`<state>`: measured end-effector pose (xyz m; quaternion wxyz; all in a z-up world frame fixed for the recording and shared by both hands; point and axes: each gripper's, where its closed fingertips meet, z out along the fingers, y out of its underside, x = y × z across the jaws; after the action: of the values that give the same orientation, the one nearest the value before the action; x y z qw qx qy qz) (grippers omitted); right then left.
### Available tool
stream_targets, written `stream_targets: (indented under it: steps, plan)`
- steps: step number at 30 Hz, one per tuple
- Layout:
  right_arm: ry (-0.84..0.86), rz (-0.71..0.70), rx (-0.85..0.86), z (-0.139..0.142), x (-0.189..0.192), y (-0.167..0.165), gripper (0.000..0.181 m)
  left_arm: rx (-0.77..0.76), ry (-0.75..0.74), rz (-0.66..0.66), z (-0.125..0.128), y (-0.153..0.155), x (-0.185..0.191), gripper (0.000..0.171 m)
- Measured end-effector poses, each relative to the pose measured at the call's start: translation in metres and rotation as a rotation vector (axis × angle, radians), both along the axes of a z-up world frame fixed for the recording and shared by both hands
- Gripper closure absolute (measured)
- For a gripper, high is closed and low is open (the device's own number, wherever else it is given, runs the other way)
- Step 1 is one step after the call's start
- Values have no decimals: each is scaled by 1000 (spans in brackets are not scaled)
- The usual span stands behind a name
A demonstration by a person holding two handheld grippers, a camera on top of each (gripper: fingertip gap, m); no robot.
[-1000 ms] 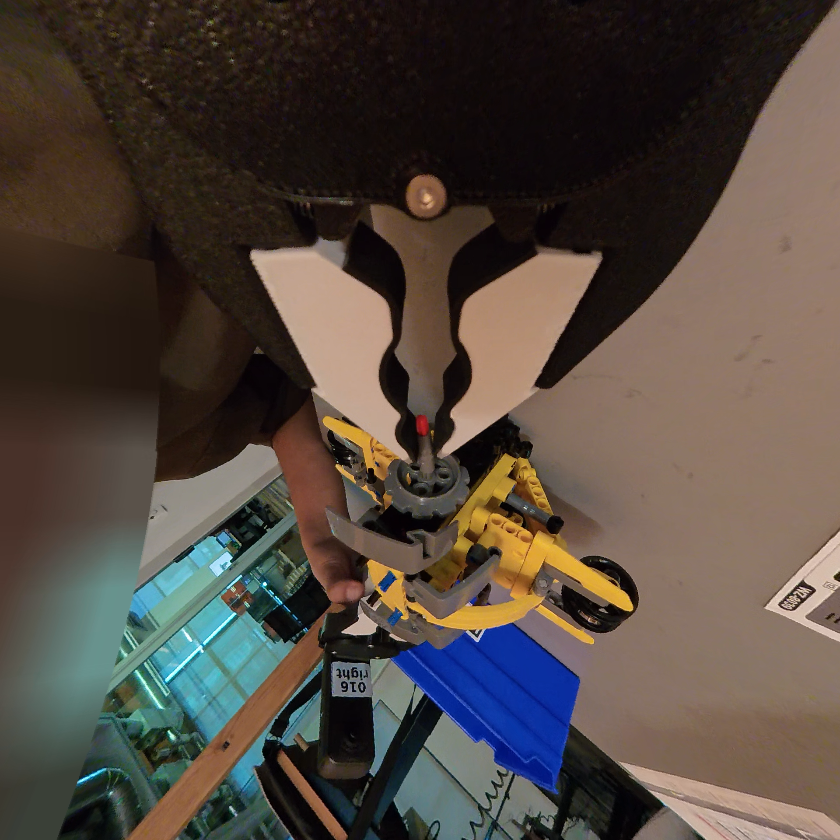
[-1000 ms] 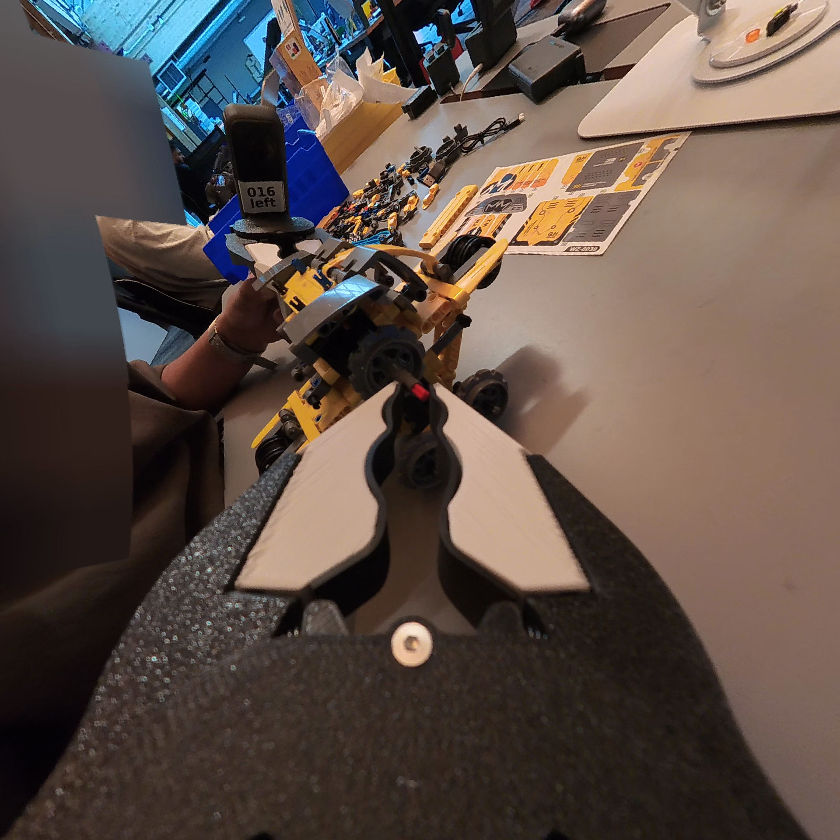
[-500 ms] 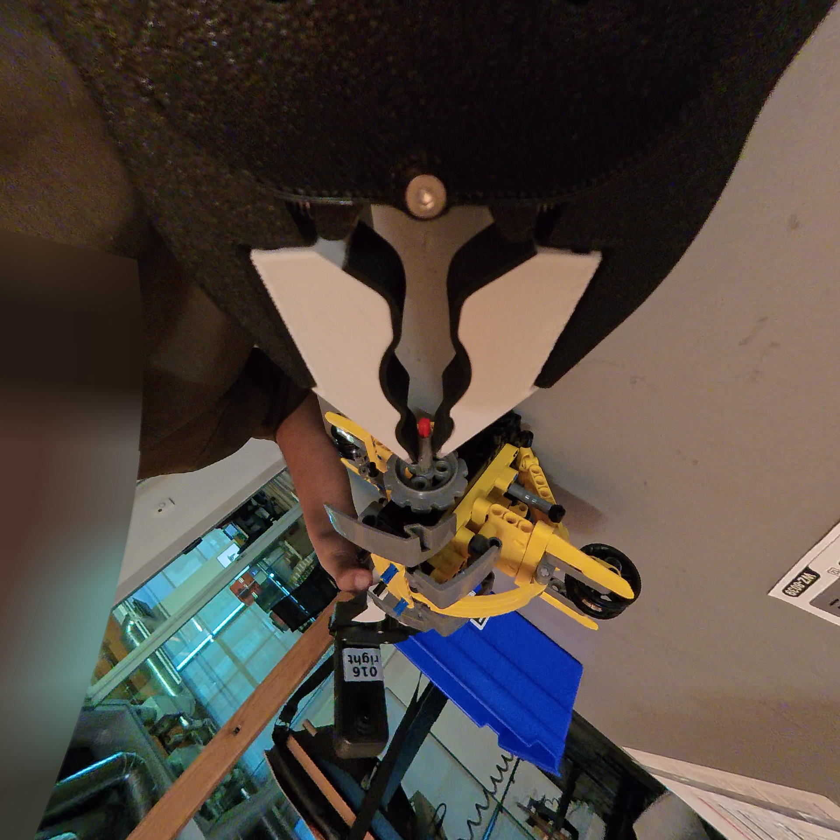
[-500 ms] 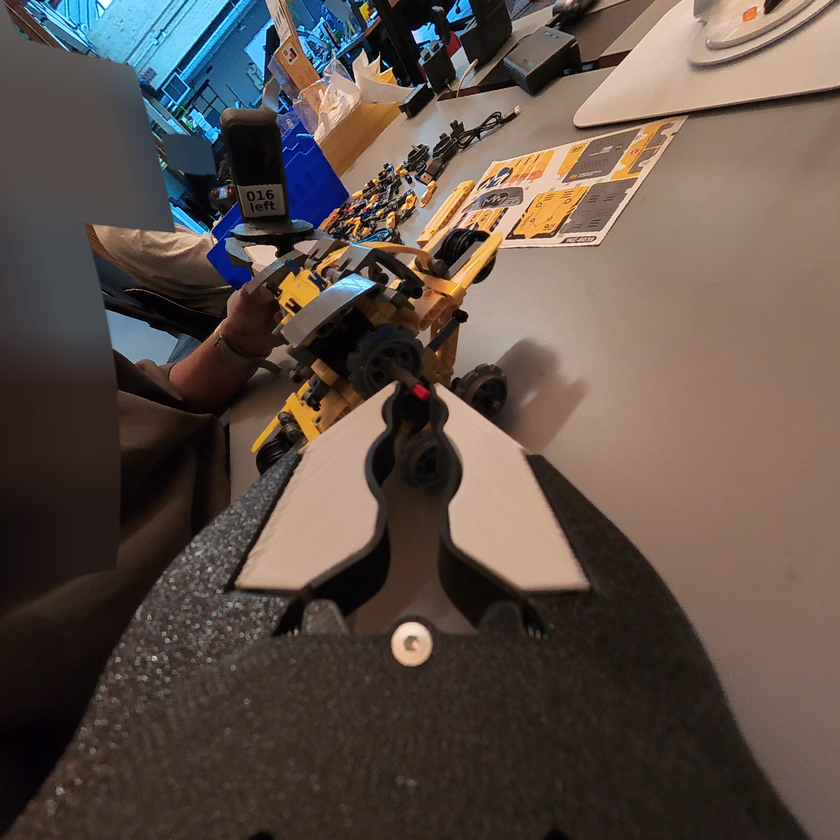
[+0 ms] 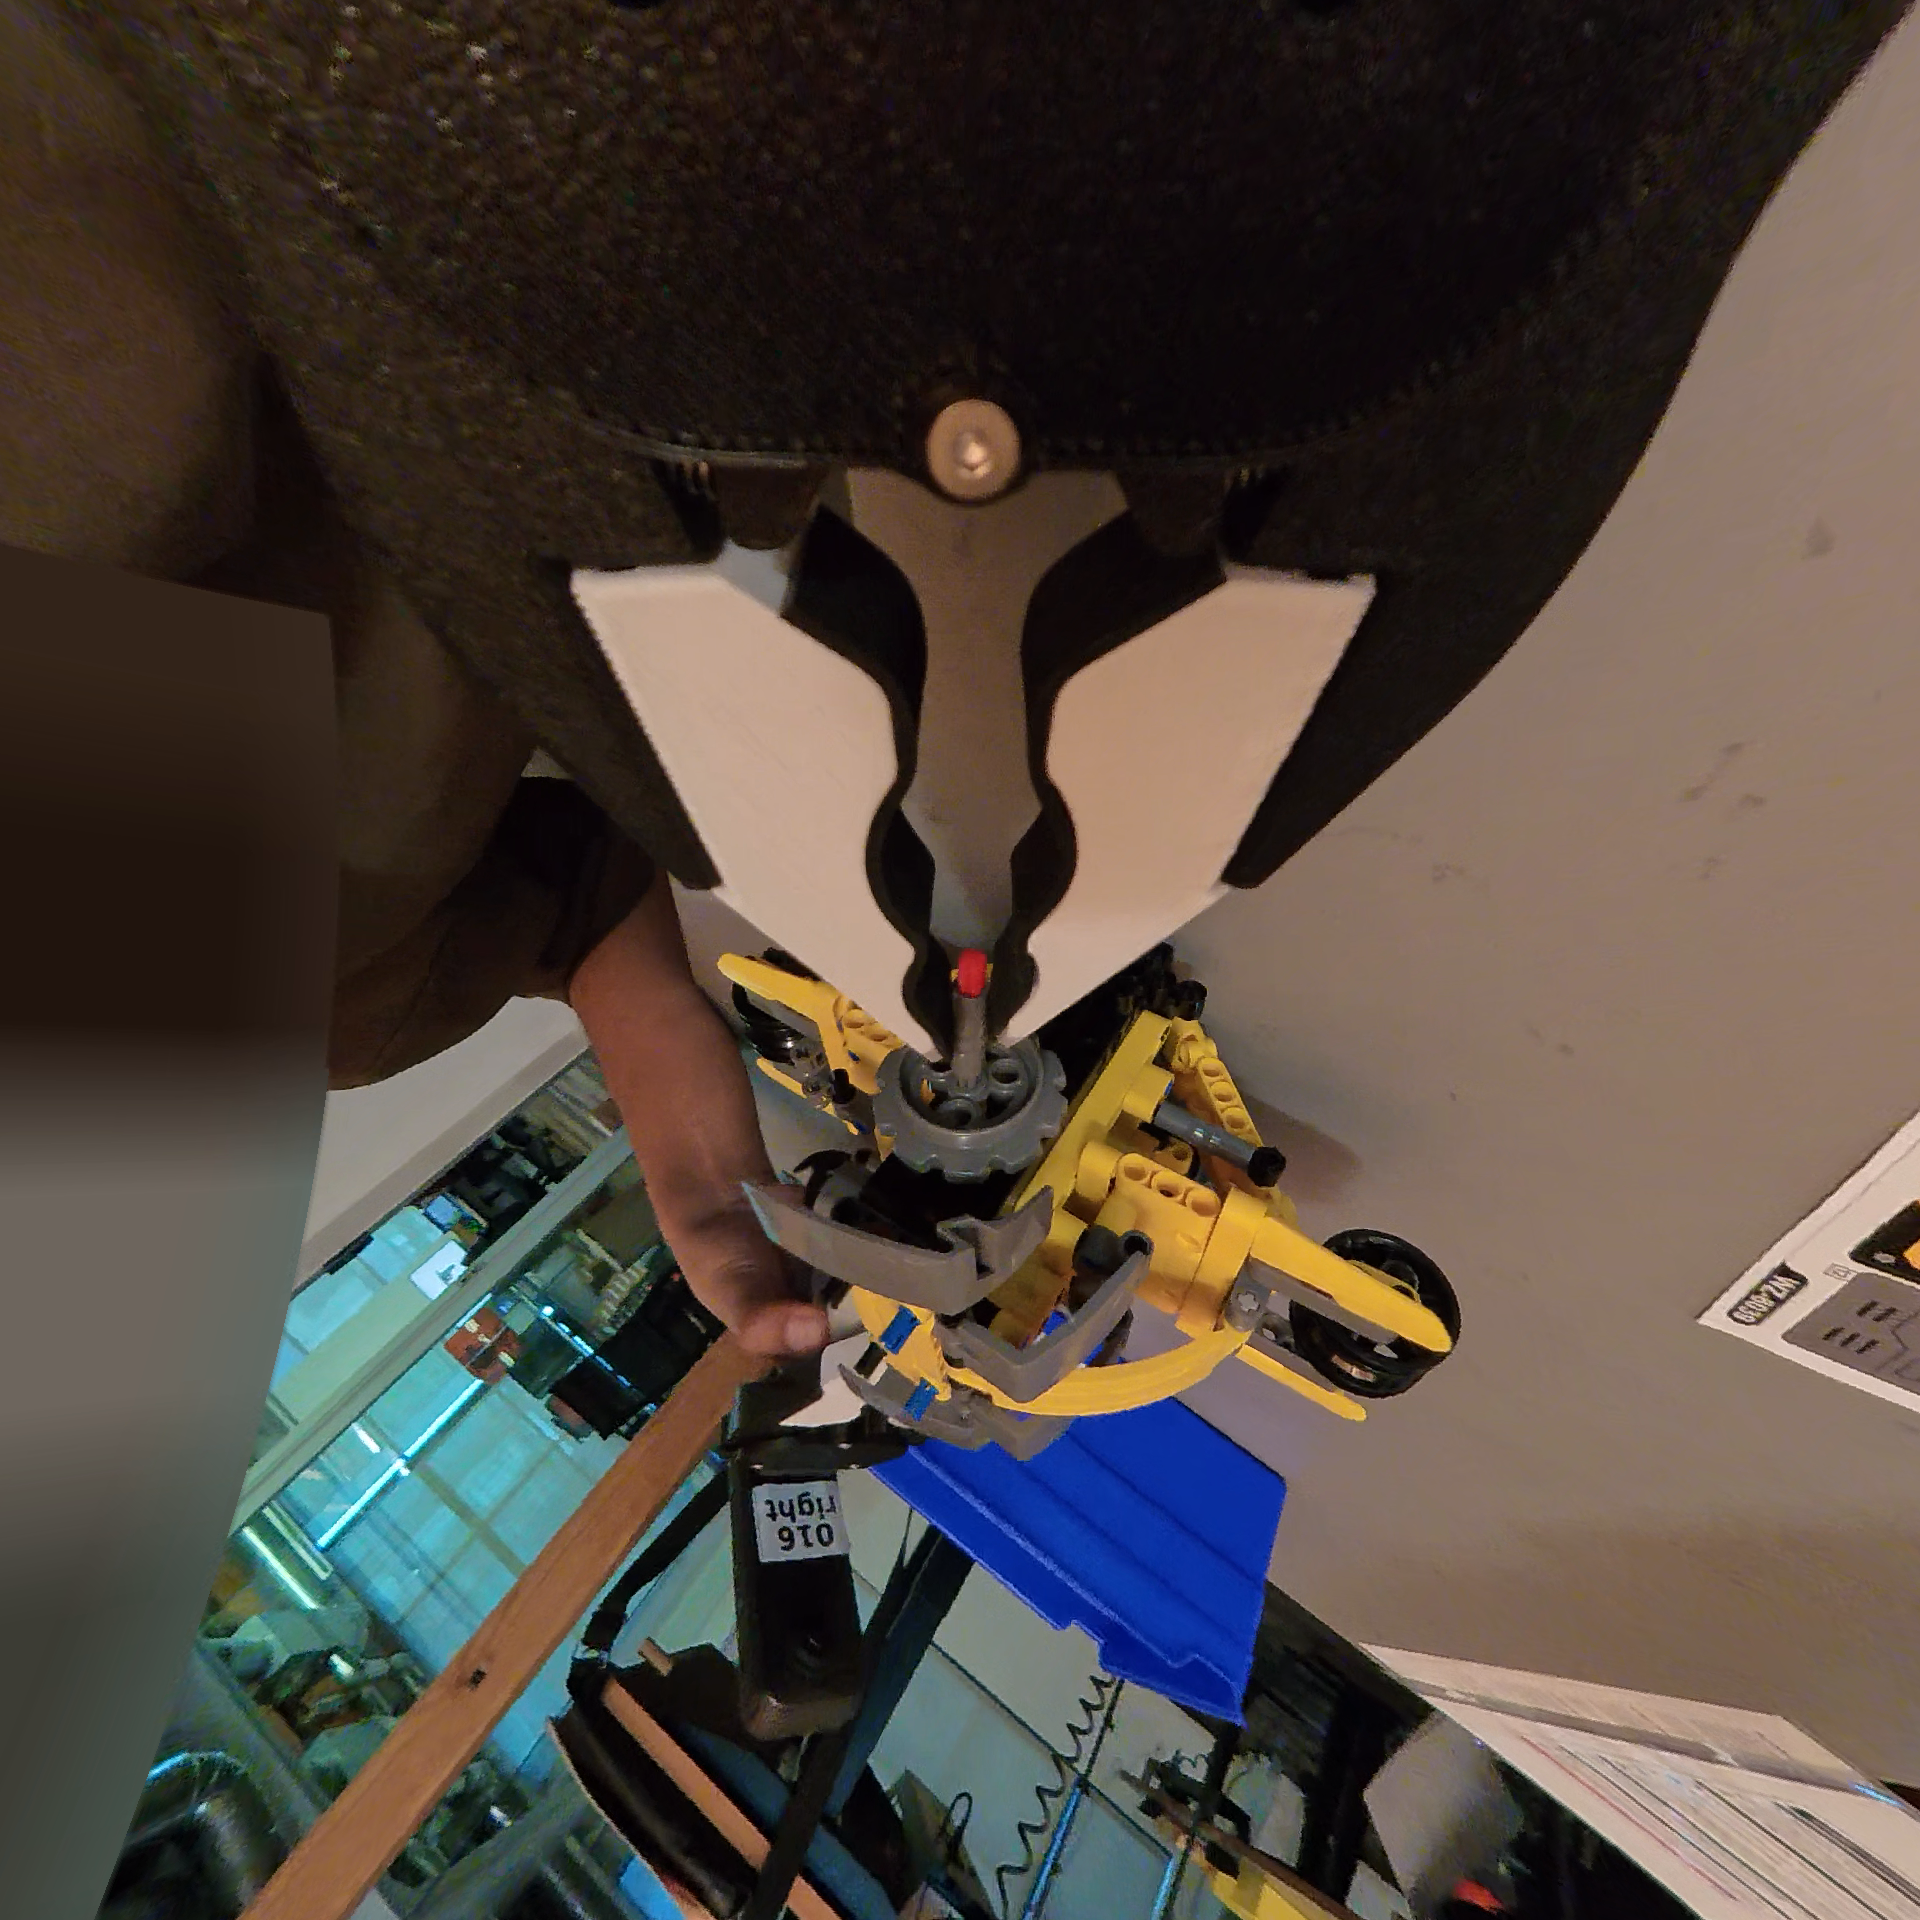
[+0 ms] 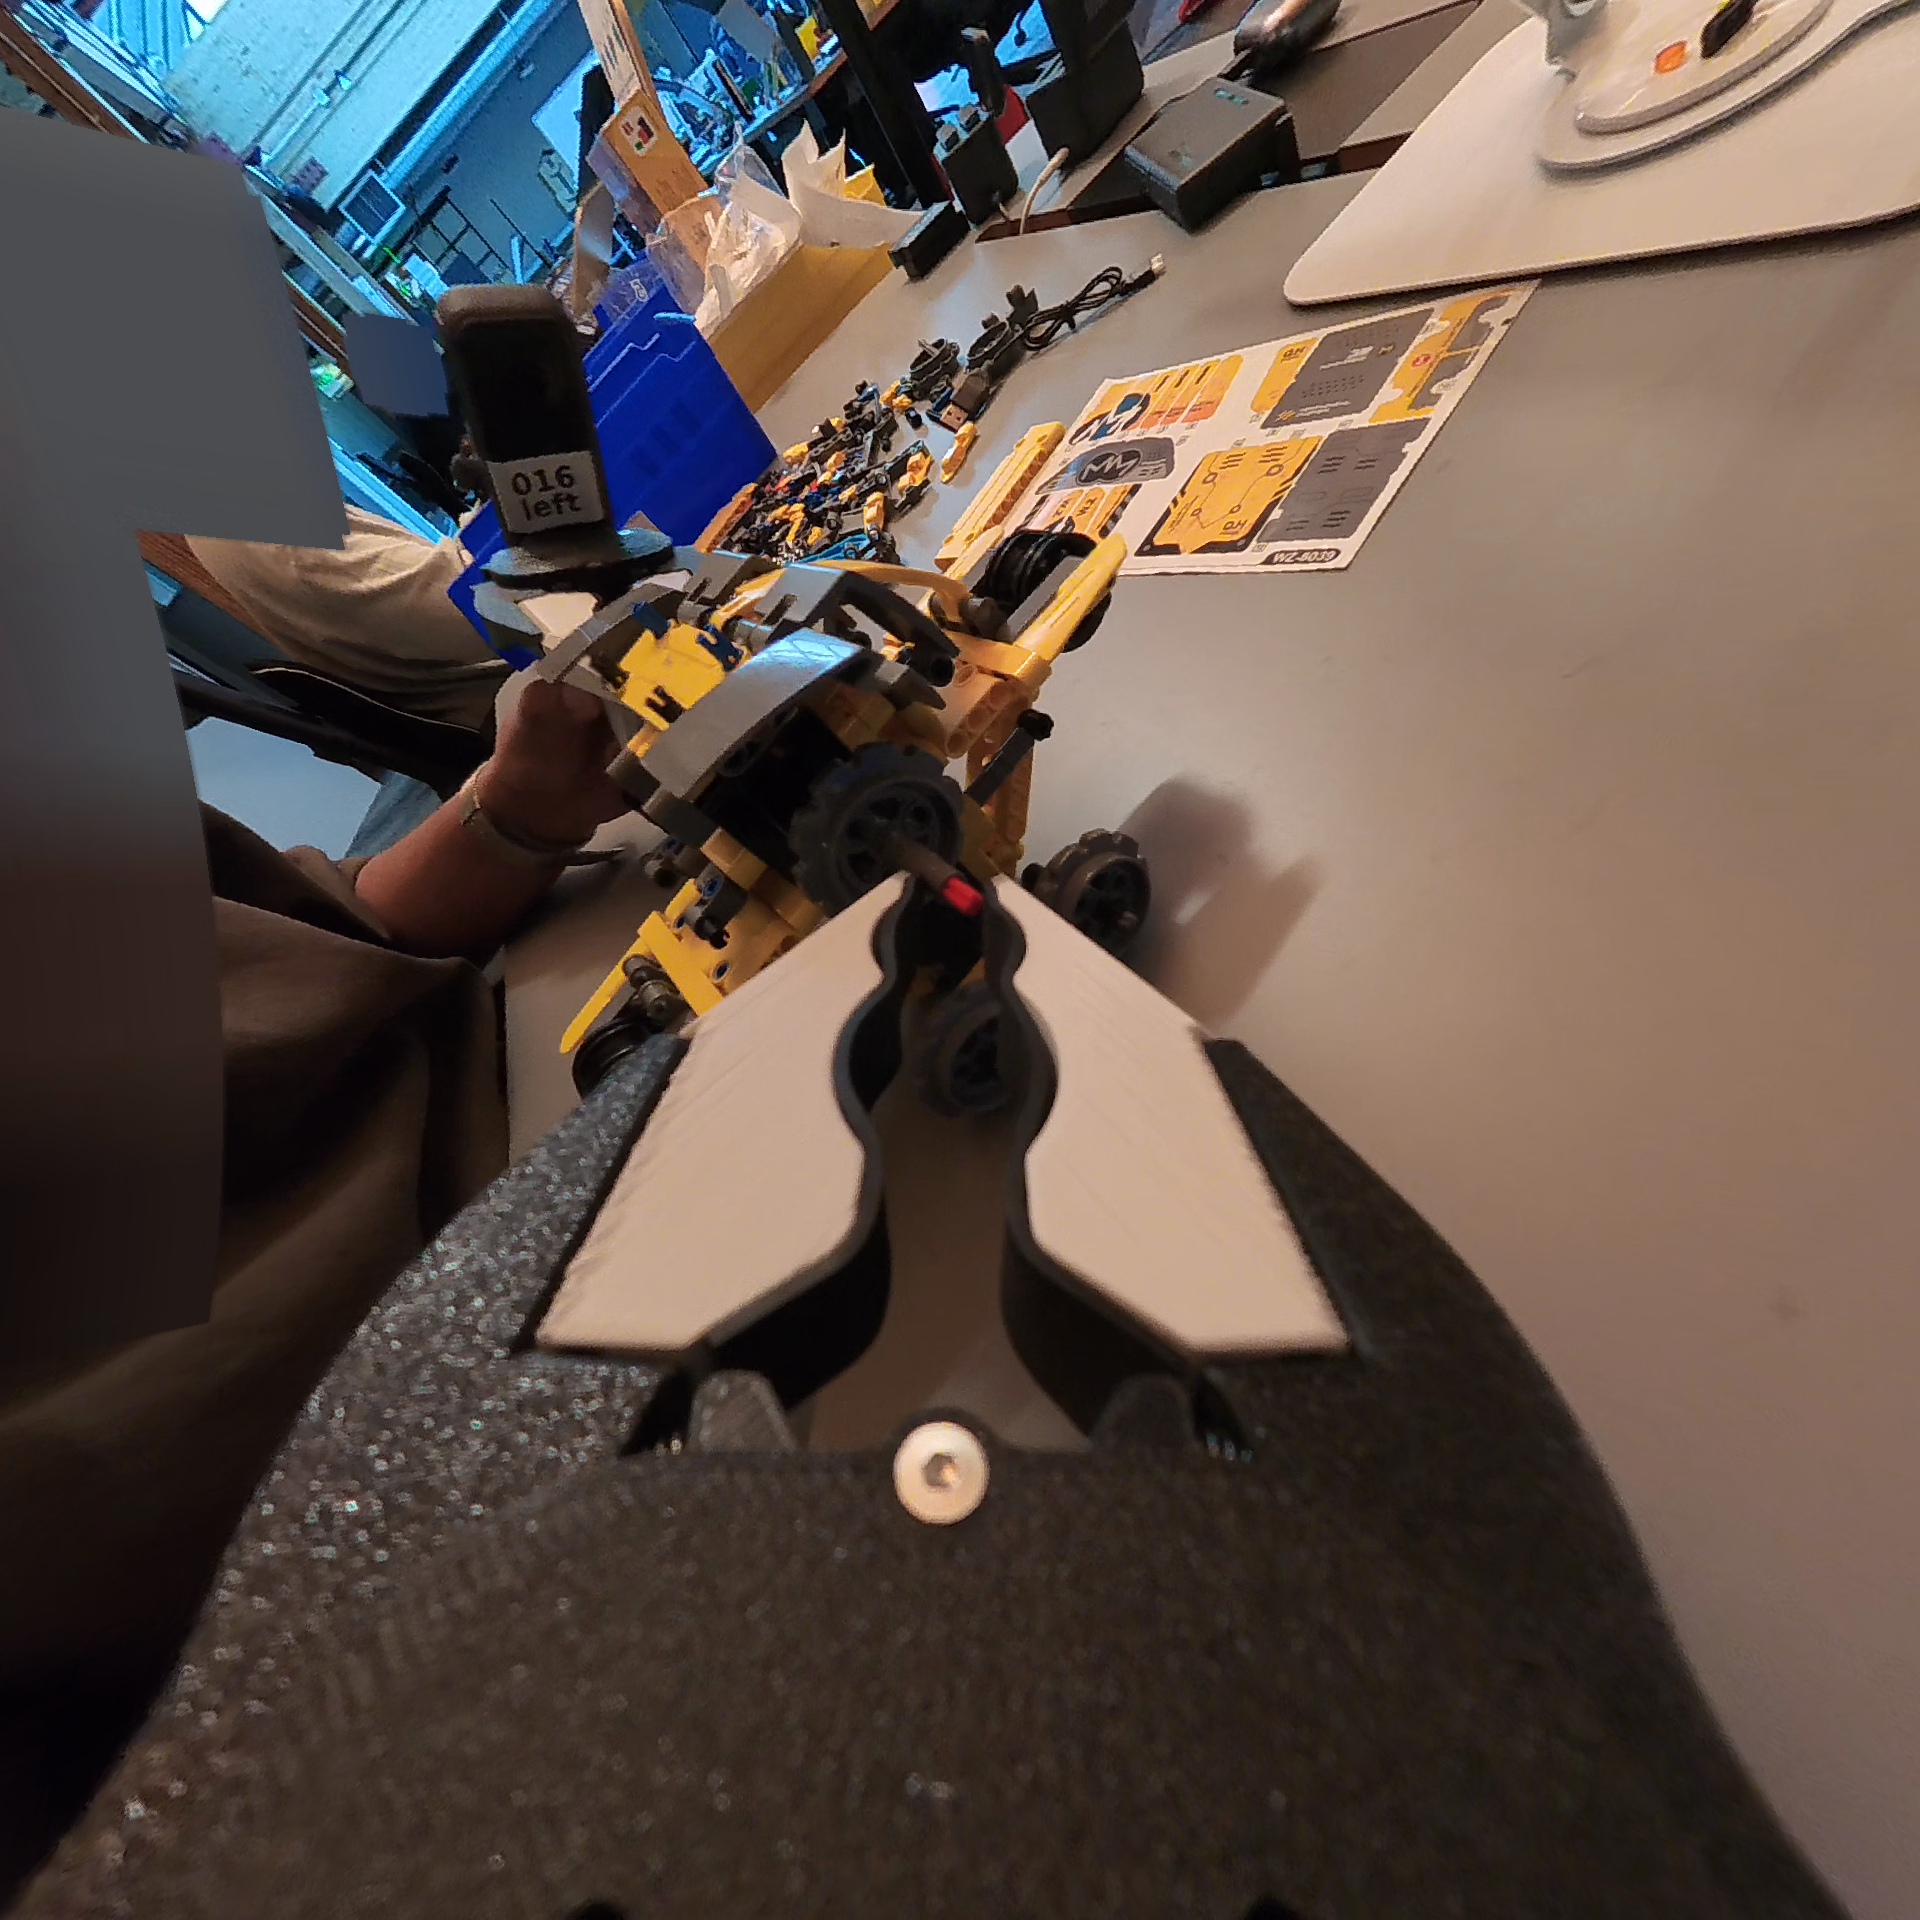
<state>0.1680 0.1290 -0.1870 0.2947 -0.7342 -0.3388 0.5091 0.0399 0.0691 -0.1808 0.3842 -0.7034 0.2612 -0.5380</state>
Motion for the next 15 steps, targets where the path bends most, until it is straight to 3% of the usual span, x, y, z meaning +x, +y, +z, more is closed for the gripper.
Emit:
stream_targets:
  steps: [15]
  plan:
    - [7, 3, 4, 1, -1, -1, 171, 80, 96, 24, -3, -1, 4, 167]
